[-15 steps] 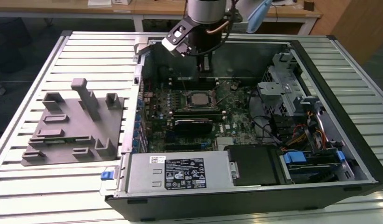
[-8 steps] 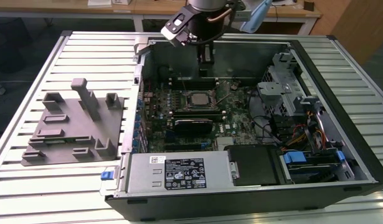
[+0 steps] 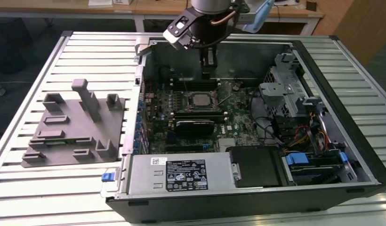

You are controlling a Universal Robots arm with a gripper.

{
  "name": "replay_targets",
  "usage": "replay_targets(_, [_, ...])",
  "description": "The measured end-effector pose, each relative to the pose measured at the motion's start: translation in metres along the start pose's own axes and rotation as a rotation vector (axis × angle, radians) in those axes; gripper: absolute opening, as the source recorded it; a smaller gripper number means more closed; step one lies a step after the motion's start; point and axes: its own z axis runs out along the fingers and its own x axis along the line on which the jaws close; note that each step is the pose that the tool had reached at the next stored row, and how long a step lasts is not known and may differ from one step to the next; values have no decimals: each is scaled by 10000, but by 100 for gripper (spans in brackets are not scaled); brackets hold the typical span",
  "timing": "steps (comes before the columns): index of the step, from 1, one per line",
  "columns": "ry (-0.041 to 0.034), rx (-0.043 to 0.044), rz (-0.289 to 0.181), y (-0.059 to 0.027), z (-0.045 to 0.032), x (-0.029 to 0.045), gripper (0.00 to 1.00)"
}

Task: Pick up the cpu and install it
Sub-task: 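Close the cpu cover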

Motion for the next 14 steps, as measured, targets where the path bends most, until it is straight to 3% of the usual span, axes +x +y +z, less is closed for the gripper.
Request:
replay_targets(10, [4,0,0,67,3,-1,11])
replay_targets(14, [5,2,-1,159,8,-1,11])
